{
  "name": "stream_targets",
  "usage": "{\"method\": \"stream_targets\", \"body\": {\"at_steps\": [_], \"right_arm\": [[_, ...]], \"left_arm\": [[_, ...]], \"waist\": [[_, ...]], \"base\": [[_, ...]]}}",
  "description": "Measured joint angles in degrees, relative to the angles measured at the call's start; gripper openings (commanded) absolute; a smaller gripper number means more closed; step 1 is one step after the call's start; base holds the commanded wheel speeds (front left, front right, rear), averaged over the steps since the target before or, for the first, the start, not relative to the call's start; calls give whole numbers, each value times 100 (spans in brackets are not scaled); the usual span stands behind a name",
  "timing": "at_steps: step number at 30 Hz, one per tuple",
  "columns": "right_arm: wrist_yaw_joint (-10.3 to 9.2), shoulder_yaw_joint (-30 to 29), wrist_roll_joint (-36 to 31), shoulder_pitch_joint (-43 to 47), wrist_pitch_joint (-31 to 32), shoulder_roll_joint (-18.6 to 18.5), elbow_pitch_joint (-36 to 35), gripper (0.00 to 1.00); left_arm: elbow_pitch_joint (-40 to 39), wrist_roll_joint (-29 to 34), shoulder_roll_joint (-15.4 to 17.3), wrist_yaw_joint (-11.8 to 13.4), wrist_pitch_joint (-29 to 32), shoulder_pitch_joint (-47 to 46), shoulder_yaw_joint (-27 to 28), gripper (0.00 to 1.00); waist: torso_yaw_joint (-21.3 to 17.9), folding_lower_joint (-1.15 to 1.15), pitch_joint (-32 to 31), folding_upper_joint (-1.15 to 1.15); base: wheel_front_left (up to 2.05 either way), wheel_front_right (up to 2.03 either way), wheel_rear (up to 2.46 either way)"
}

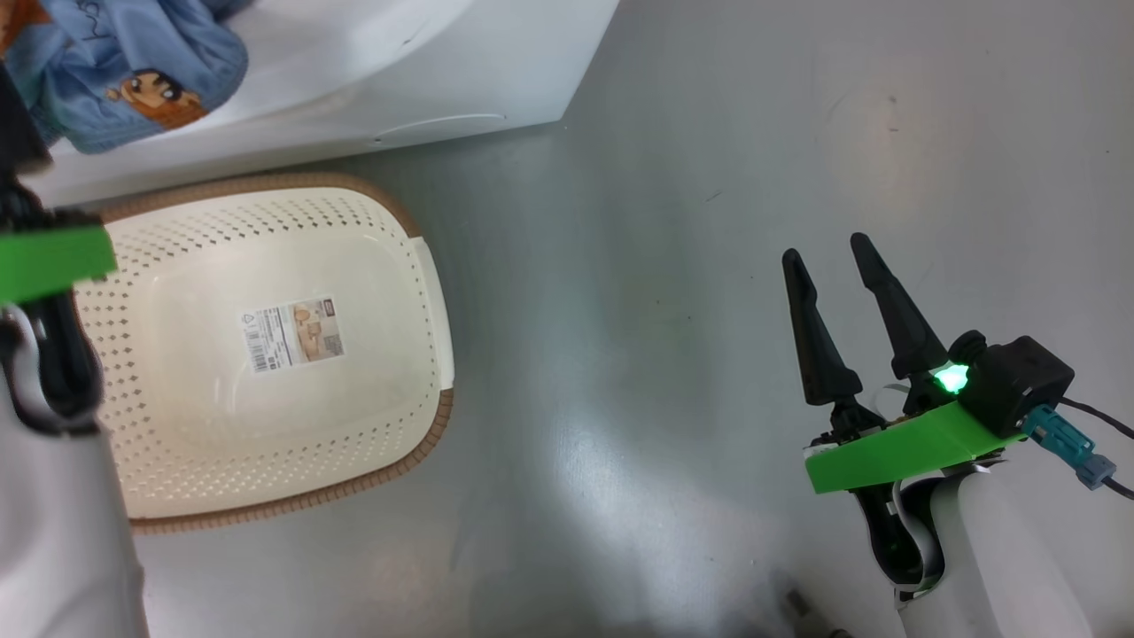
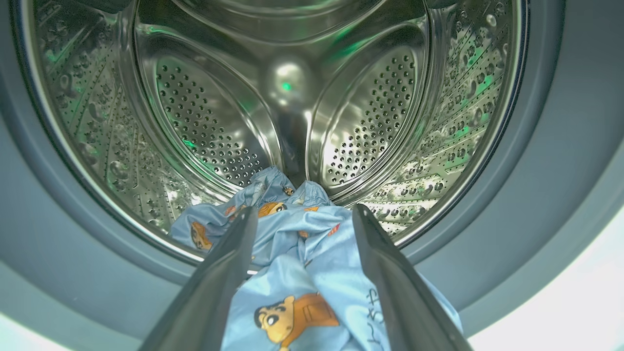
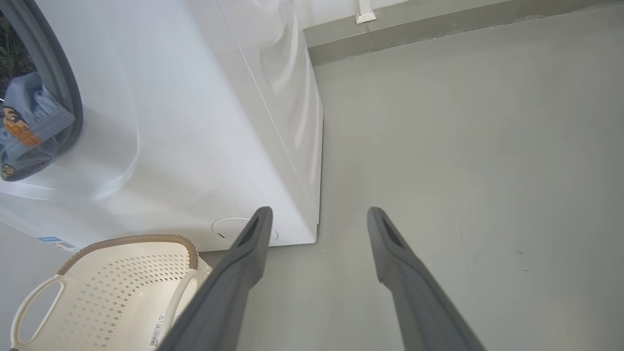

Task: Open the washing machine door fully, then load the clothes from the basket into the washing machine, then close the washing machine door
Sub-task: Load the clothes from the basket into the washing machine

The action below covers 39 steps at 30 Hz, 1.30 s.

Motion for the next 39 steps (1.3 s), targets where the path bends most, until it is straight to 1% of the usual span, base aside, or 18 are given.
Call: {"method": "stream_targets", "body": {"at_steps": [3, 7, 15, 21, 24, 28, 29, 32, 39], "right_arm": [[0, -12, 1, 1, 0, 0, 0, 100], [0, -4, 1, 1, 0, -1, 2, 100], [0, 25, 1, -1, 0, -1, 27, 100], [0, 71, 23, -2, 0, -2, 58, 100], [0, 51, 25, -1, 0, -2, 63, 100], [0, 9, 25, -1, 0, -1, 64, 100], [0, 9, 25, -1, 0, -1, 64, 100], [0, -16, 25, -1, 0, -2, 64, 100], [0, -7, 25, -1, 0, -2, 73, 100]], "left_arm": [[-389, 101, -130, 0, 1, 503, 49, 100], [-650, 91, -308, 0, 1, 970, 81, 100], [-882, 90, -361, 13, 1, 1694, -31, 100], [-939, -10, -360, 222, 1, 2376, -280, 100], [-977, 147, -357, 286, 2, 2702, -449, 100], [-1037, -54, -345, 543, 3, 3110, -569, 100], [-1037, -54, -345, 543, 3, 3110, -569, 100], [-1100, -159, -346, 657, 7, 3303, -670, 100], [-1177, -212, -337, 817, 7, 3546, -683, 100]], "waist": [[30, -1, -15, 0], [48, 0, -25, 0], [62, 0, -72, 0], [15, 0, -105, 0], [34, 0, -116, 0], [72, 0, -123, 0], [72, 0, -123, 0], [104, 0, -129, 0], [122, 0, -164, 0]], "base": [[0, 0, 0], [0, 0, 0], [0, 0, 0], [0, 0, 0], [0, 0, 0], [0, 0, 0], [0, 0, 0], [0, 0, 0], [0, 0, 0]]}}
